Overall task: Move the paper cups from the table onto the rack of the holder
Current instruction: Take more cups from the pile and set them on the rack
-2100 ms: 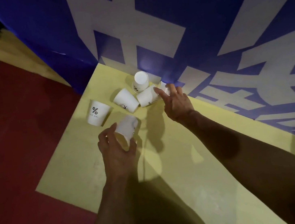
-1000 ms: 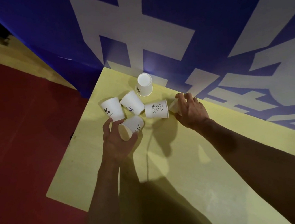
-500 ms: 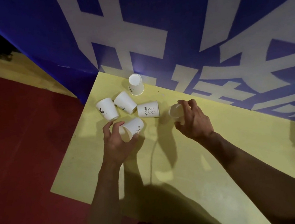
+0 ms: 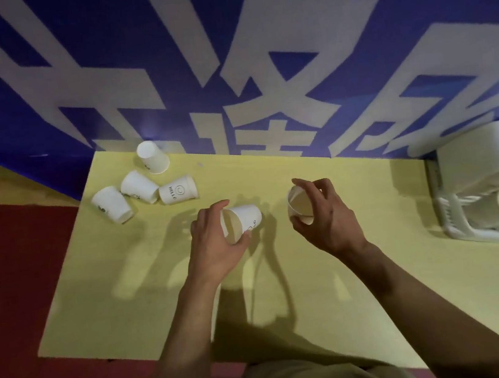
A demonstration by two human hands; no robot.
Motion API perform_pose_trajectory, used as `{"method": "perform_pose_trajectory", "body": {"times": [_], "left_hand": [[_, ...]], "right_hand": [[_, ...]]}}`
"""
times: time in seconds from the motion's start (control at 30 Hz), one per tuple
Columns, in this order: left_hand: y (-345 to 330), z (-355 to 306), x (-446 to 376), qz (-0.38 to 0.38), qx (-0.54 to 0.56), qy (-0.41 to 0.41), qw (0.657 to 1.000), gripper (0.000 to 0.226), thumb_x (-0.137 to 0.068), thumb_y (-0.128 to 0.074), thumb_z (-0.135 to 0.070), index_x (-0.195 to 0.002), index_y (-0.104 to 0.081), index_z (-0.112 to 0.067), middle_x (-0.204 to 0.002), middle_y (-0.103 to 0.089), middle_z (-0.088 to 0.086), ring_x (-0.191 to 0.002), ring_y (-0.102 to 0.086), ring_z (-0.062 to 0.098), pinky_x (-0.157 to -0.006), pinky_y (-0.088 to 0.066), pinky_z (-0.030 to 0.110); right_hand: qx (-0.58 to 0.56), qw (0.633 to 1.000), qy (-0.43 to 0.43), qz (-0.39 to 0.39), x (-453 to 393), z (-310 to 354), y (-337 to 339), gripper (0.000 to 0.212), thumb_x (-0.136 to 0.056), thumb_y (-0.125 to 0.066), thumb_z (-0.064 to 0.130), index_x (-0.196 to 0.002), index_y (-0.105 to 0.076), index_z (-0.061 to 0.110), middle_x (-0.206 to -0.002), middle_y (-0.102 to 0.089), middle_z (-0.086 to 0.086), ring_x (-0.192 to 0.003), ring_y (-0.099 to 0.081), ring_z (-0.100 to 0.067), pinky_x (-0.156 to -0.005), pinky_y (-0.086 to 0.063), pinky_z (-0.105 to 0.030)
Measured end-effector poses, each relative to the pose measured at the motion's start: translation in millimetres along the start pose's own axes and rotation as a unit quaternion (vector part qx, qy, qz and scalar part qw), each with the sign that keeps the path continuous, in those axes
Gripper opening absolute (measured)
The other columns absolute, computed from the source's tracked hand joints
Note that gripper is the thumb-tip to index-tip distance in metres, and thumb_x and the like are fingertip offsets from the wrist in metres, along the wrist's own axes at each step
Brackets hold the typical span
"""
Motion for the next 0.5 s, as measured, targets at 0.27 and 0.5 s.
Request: {"method": "perform_pose_trajectory", "body": {"times": [0.27,0.5], "left_hand": [[-111.7,-119.1,37.2,0.057,-0.012,-0.078,0.995,0.071,-0.083,-0.076,-0.036,-0.143,-0.037,-0.042,-0.135,-0.043,-0.015,-0.126,-0.034,0.013,-0.096,-0.041,0.031],[-241.8,-246.1,83.7,0.072,-0.020,-0.142,0.987,0.071,-0.081,-0.077,-0.039,-0.140,-0.037,-0.043,-0.135,-0.044,-0.026,-0.118,-0.037,0.005,-0.097,-0.042,0.031]], "right_hand": [[-0.028,0.998,-0.016,-0.053,81.3,-124.5,84.0,0.063,-0.083,-0.076,0.041,-0.138,-0.048,0.026,-0.130,-0.048,0.005,-0.095,-0.062,-0.025,-0.059,-0.056,-0.037],[-0.091,0.991,-0.035,-0.090,147.7,-265.6,174.8,0.064,-0.084,-0.076,0.027,-0.142,-0.051,0.017,-0.133,-0.051,-0.003,-0.110,-0.059,-0.027,-0.074,-0.059,-0.044]]}}
Point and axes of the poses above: each hand's wrist, its own x-axis away from the middle knuckle, its own y-axis out of the back of the hand, z = x × y, the point moved 5 cm from there along -x, towards the middle knuckle
